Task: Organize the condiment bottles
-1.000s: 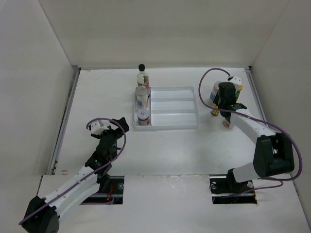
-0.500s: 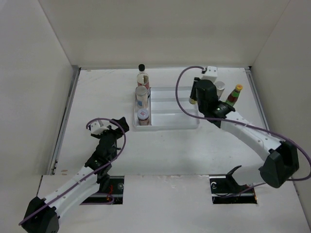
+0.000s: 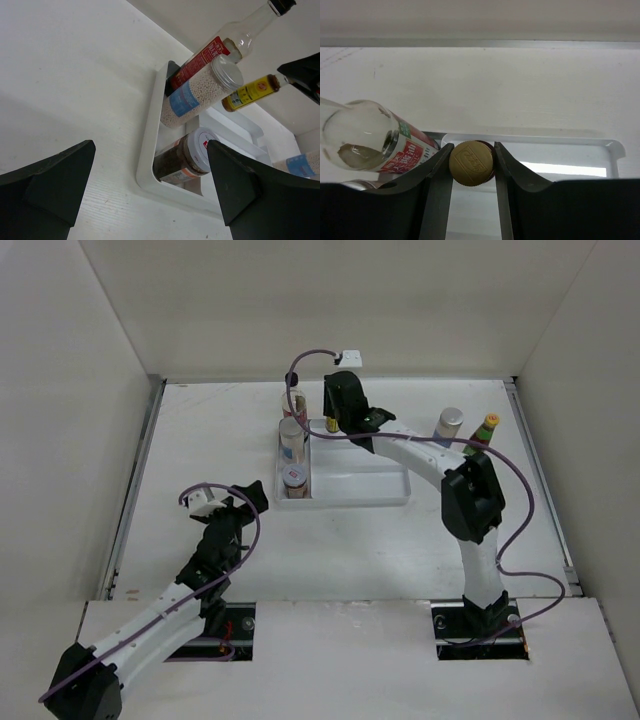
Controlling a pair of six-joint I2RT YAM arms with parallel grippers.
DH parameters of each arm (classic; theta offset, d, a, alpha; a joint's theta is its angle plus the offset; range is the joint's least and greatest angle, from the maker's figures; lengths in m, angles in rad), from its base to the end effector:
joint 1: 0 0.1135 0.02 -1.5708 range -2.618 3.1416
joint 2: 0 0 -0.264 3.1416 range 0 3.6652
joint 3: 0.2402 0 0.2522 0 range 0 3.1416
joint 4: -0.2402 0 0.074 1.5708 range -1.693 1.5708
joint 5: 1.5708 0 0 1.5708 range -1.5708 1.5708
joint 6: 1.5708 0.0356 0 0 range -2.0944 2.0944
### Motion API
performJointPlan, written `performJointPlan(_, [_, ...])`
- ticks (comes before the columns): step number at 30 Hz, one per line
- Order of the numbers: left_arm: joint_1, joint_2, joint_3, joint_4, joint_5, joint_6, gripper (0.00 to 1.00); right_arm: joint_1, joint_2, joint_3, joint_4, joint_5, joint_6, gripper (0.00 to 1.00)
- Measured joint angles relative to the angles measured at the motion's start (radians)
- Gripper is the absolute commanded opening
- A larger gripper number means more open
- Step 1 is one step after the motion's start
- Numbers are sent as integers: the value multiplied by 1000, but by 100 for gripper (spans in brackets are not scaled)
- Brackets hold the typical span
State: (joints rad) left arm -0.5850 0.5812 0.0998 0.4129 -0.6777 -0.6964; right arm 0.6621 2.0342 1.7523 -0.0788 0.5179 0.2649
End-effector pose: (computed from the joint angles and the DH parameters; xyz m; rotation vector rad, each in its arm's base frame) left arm 0.1338 -0.0619 0.1912 -0.5991 1.5281 -0.4297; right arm 0.3959 0.2862 0.3021 -0.0328 1.8844 0.1339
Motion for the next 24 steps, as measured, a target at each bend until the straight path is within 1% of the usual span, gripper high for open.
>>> performJointPlan(4, [-1, 23, -2, 17, 7, 0, 97, 0, 74, 56, -19, -18, 0, 31])
performJointPlan(9, [-5, 43, -3, 27, 16, 0, 97, 0, 100, 64, -25, -23, 4, 33])
performJointPlan(14, [-5, 42, -3, 33, 24, 0, 97, 7, 131, 64, -25, -23, 26, 37])
performJointPlan(15, [-5, 40, -3, 33, 24, 0, 97, 10, 138, 64, -19, -21, 30, 40])
performJointPlan(18, [-5, 31, -3, 32, 26, 0, 97, 19, 143, 65, -10, -22, 47, 55])
performJointPlan(21, [-5, 21, -3, 32, 27, 0, 97, 28, 143, 65, -15, -23, 62, 75])
performJointPlan(22, [-5, 21, -3, 32, 27, 0, 97, 32, 143, 65, -15, -22, 66, 80])
performJointPlan(24, [-5, 20, -3, 32, 27, 0, 97, 34, 134, 59, -17, -21, 66, 86])
